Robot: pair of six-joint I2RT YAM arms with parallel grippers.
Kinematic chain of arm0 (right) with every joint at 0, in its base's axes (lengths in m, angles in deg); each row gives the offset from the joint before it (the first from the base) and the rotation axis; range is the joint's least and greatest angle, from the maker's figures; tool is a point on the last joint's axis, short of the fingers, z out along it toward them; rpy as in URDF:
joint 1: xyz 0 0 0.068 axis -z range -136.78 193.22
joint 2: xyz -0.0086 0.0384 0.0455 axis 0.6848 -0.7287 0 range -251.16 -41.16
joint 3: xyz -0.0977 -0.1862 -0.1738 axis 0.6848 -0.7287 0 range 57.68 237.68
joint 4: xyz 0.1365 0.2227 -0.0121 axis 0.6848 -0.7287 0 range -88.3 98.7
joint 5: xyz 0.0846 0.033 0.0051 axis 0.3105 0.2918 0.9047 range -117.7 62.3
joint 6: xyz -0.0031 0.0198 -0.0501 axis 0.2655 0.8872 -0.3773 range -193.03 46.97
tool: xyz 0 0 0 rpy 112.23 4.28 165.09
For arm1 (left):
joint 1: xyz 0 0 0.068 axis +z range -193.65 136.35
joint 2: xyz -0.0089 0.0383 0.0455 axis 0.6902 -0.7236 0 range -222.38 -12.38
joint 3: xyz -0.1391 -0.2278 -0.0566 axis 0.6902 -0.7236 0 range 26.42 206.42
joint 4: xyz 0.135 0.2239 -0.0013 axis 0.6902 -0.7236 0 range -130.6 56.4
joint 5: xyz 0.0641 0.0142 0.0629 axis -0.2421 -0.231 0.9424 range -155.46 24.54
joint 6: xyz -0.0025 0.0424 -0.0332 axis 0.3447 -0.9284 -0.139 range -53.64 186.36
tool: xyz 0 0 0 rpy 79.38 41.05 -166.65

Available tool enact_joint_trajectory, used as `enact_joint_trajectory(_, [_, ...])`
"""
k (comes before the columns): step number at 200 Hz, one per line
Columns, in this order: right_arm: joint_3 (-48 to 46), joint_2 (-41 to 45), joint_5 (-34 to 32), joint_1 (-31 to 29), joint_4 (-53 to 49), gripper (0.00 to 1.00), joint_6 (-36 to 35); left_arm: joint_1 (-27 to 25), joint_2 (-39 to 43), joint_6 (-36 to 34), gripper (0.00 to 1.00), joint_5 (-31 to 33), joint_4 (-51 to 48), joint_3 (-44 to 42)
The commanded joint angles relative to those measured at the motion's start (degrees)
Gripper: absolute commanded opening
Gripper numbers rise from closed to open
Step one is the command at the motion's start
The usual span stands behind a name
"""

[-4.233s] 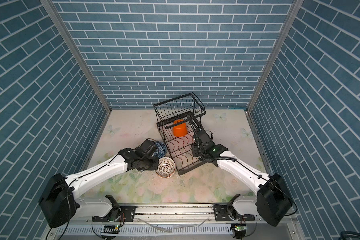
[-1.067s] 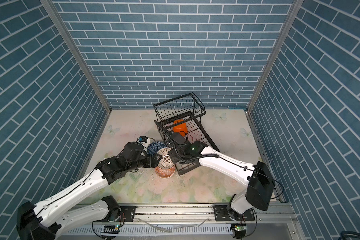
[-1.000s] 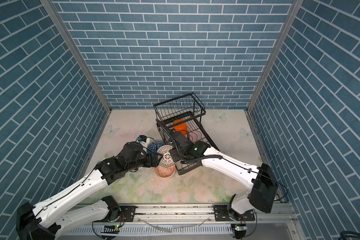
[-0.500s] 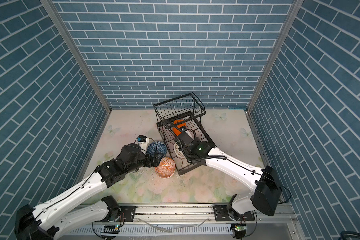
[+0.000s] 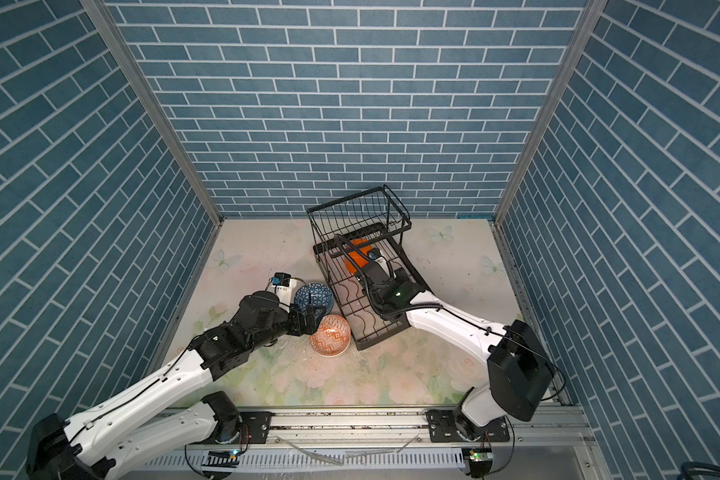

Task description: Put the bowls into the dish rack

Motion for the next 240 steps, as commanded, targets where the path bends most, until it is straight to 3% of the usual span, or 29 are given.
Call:
enact_joint_trajectory(1, [-1.04,-2.53,-6.47,0.49,8.43,0.0,-6.09,0.51,0.98,-1.03,1.0,1.07,0.7,-0.58])
enact_joint_trajectory(47, [-2.41,-6.71,-9.44,2.23,18.32,0.0,-10.65,1.06,1.17,-1.38,1.0,1.21,-0.36,0.31])
enact_joint_trajectory(177, [-3.06,-17.84,-15.97,5.27,47.3,0.0,-32.09,1.39,0.79,-1.65,1.0,1.07,-1.07,1.35])
enact_joint_trajectory(240, [-3.97,-21.55,-16.83,5.86,56.8,0.0,-36.79,1.39,1.08,-1.27,1.0,1.38,-1.35,0.74])
